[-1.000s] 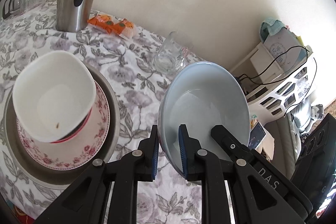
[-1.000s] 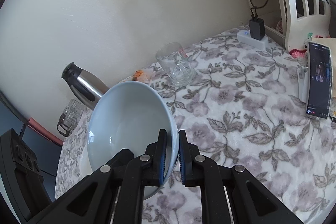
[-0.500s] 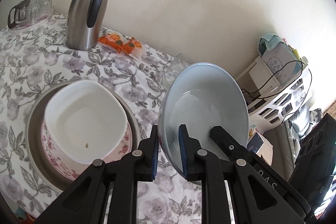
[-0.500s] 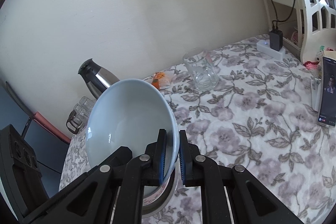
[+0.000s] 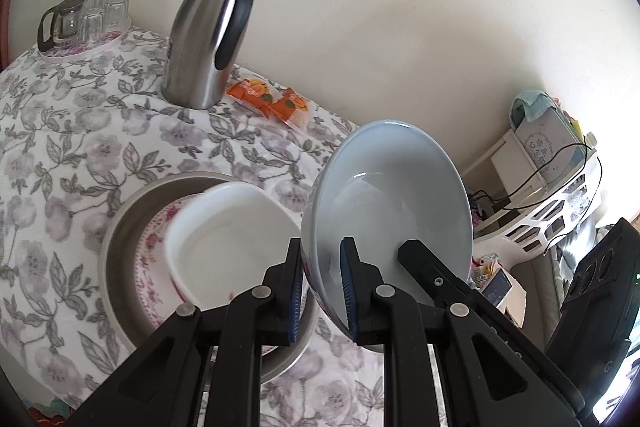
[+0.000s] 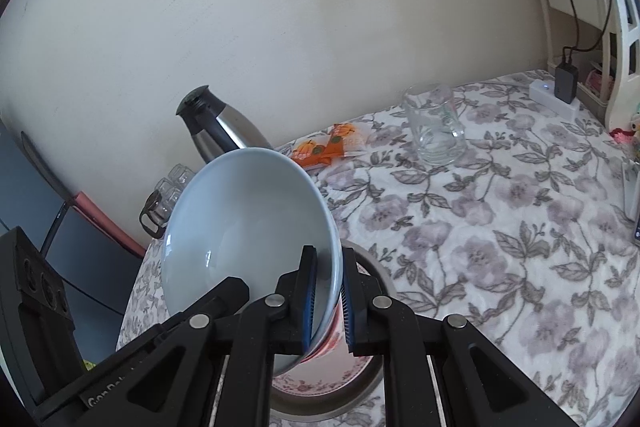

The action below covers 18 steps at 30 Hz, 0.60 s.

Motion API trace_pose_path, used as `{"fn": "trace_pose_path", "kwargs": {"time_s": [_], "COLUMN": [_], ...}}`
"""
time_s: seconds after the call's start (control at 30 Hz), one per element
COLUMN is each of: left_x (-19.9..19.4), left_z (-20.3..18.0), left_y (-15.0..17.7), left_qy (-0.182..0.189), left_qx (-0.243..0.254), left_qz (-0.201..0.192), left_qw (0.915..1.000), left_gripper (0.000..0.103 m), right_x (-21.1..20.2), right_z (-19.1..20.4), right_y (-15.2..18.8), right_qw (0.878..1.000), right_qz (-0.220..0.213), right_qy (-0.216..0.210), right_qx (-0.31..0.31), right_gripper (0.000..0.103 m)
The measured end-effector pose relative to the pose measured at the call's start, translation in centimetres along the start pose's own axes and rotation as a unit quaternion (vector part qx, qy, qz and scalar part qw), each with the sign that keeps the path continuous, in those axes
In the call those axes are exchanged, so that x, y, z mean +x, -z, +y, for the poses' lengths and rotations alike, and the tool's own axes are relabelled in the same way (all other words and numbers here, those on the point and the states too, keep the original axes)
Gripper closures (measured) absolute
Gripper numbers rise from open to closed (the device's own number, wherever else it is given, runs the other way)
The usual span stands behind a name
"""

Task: Organize plates and bowls
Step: 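Lift the white bowl with both grippers and carry it over the stack, then lower the white bowl into the MAX bowl with both grippers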

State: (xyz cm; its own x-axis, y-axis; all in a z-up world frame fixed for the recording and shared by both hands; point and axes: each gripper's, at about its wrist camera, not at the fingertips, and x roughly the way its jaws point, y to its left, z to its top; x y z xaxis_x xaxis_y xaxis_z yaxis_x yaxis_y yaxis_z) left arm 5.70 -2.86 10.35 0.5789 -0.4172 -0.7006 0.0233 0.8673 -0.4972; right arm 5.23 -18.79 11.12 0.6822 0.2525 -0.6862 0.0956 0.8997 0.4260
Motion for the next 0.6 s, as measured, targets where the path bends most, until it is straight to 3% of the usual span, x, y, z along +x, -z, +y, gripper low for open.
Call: {"fn": "trace_pose_path", "kwargs": {"time_s": [0.6], "left_x": [-1.3], "left_z": [6.2], "left_y": [-2.1], "left_qy": [-0.030], "left_qx": [-0.035], "left_qz": [0.008], "left_qw": [0.9989], "left_gripper": [0.084], "right_x": [4.4], "right_z": [5.3], "right_y": [2.3], "right_qw": [0.999], "right_qz": [0.043], "right_qy": [0.000], "right_qx": [-0.031], "right_gripper": [0.089]}}
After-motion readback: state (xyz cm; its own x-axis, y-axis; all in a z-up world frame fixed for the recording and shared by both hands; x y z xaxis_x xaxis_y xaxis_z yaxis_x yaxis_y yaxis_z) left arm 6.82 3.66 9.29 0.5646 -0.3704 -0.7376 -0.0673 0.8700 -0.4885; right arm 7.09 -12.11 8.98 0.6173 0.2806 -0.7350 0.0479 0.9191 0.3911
